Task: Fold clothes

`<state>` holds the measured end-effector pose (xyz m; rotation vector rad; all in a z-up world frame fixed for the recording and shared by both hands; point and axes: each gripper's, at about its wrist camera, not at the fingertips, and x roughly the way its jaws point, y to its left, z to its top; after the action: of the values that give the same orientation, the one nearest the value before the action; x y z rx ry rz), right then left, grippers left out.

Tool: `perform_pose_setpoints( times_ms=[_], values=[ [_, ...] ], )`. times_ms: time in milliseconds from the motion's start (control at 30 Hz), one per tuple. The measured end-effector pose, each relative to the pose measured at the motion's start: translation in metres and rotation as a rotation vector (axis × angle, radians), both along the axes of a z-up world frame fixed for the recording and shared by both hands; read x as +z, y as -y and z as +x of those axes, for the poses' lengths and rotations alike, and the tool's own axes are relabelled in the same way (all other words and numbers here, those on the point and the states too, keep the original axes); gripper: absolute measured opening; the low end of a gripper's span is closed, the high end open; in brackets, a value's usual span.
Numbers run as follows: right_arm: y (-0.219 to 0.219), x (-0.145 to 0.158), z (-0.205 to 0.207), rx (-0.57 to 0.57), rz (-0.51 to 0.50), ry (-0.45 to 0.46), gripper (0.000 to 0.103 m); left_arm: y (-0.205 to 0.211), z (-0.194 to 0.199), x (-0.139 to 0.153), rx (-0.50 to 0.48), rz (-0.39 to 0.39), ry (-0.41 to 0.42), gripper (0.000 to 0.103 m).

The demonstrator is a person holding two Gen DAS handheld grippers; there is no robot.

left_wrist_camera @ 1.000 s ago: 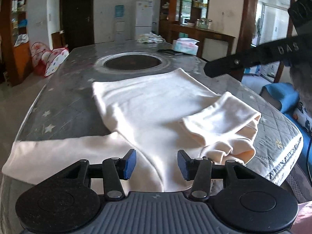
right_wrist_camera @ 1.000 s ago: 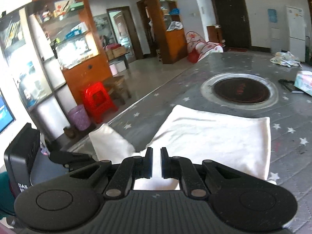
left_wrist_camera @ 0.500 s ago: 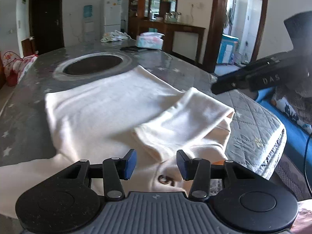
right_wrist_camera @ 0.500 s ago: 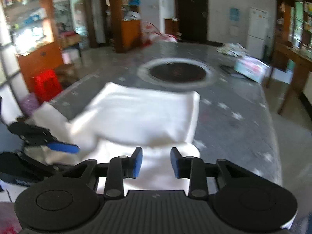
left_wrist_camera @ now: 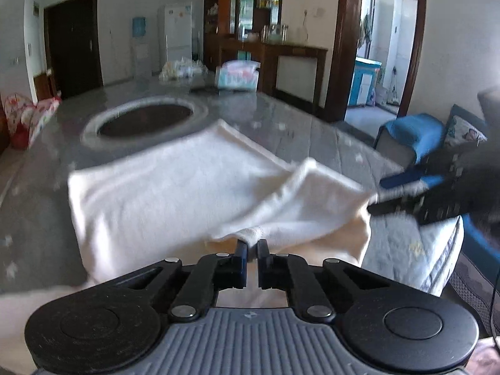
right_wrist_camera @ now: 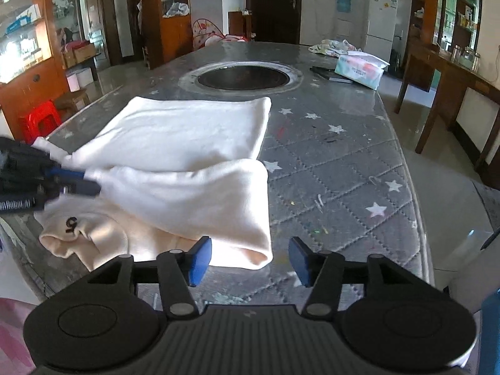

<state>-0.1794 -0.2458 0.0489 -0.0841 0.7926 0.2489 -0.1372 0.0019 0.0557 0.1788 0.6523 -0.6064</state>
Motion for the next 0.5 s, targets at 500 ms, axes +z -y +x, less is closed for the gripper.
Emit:
perform_pose_setpoints(
  times_ms=[500],
  values=[
    [-0.018,-0.015,0.009,-0.024,-0.057,0.009,0.067,0.008,0.01,0.078,-0.035,-0.069,0.178,0.006]
  ],
)
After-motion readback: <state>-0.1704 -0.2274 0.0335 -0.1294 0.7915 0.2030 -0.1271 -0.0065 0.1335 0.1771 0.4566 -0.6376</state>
